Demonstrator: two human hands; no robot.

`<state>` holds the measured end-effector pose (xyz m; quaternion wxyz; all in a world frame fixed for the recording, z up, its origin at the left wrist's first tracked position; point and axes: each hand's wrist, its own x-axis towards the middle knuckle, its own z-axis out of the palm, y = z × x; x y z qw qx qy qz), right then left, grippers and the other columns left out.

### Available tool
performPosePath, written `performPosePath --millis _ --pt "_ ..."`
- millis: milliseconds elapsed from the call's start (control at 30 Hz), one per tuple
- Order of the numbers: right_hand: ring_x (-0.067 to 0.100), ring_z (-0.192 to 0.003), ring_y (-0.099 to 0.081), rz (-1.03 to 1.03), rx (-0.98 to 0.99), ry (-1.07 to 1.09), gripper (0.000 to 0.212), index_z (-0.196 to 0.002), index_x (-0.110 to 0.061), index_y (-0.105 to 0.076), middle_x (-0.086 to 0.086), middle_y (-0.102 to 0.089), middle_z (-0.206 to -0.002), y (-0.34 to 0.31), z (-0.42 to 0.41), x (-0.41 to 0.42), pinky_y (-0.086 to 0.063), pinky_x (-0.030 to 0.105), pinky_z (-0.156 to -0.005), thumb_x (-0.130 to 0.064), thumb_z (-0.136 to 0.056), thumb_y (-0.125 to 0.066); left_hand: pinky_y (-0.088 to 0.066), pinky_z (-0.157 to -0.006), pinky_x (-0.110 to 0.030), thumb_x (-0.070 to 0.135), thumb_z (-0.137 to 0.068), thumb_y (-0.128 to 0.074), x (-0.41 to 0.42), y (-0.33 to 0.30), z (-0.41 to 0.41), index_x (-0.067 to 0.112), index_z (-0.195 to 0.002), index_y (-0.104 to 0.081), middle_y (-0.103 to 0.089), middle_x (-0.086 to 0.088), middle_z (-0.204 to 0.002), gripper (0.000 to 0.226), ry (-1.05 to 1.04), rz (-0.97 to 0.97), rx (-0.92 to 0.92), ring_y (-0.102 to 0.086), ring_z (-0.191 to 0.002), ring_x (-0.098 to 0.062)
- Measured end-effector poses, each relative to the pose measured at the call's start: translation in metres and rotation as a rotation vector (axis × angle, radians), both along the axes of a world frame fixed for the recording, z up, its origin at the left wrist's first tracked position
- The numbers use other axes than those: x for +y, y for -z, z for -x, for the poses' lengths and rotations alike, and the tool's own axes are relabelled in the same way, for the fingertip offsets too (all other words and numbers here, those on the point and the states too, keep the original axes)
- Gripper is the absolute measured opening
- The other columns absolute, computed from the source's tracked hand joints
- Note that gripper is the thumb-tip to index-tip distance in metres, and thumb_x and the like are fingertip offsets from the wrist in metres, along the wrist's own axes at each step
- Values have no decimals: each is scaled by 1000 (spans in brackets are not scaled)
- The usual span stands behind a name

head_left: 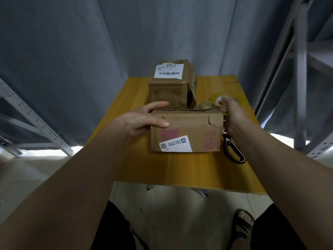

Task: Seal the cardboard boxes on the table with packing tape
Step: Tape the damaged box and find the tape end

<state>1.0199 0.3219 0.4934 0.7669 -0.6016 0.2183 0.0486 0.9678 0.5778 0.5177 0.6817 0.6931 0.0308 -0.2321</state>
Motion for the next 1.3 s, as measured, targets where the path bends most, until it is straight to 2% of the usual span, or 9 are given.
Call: performPosePath --millis 133,233,333,500,667,767,1067,1200,1300 --pt "33 -102 -62 546 9 190 30 -120 -6 -62 15 -65 -116 14 -14 -15 -51 35 -83 -17 -97 -47 -56 -82 -29 -6 -56 -80 -3 -5 -5 30 -119 -64 -51 -7 -136 75 73 -65 -6 -65 -110 -22" --pt "34 -112 -54 857 -97 65 28 -110 -13 -65 14 -61 -119 20 -17 -24 -46 36 -94 -7 -90 -47 -56 -80 -25 -8 -57 -77 -3 -5 -8 24 -120 -64 -47 -4 -138 72 91 -94 -6 -65 -108 -20" --pt "35 -132 -32 1170 -99 -129 40 -132 -17 -54 15 -40 -143 24 -27 -29 -28 38 -110 -10 -92 -53 -56 -76 -24 -9 -59 -75 -3 -6 -11 23 -119 -64 -57 -11 -130 69 134 -107 25 -68 -104 -19" --pt "35 -142 -17 1308 -111 -422 52 -142 -16 -41 15 -29 -153 30 -43 -27 -19 43 -116 -16 -93 -58 -56 -78 -30 10 -57 -88 -3 -14 -17 21 -123 -61 -61 -11 -128 73 211 -202 100 -64 -112 -25" --pt "35 -129 -40 1568 -117 -488 10 -96 -10 -59 20 -58 -118 27 -47 -27 -25 41 -110 -16 -88 -57 -45 -103 -50 58 -37 -91 -8 -5 -20 16 -132 -55 -61 -13 -130 110 91 -313 222 -59 -119 -32" --pt "38 -103 -56 1494 -184 -468 30 -63 -9 -48 18 -57 -82 26 -44 -29 -41 41 -94 -23 -86 -61 -45 -102 -53 61 -59 -80 -11 0 -24 16 -130 -55 -61 -14 -130 88 -58 -307 253 -60 -116 -33" --pt "33 -122 -52 743 -251 -36 49 -132 -5 -50 14 -57 -132 13 -51 -33 -41 40 -104 -37 -95 -56 -48 -94 -35 42 -73 -80 -35 -13 -39 19 -108 -65 -62 0 -117 45 -213 -810 -152 -56 -111 -19" --pt "28 -122 -54 592 -397 -15 46 -130 -4 -53 13 -59 -130 0 -42 -22 -41 40 -105 -34 -95 -57 -47 -78 -26 63 -55 -81 -65 -23 -37 32 -124 -57 -56 10 -118 79 8 -784 -277 -55 -99 -7" --pt "30 -110 -61 453 -486 -64 22 -104 -14 -60 15 -66 -115 -20 -35 -5 -47 43 -97 -34 -95 -57 -46 -92 -34 67 -41 -81 -74 -21 -33 38 -138 -43 -47 7 -138 109 254 -888 -207 -50 -115 -14"
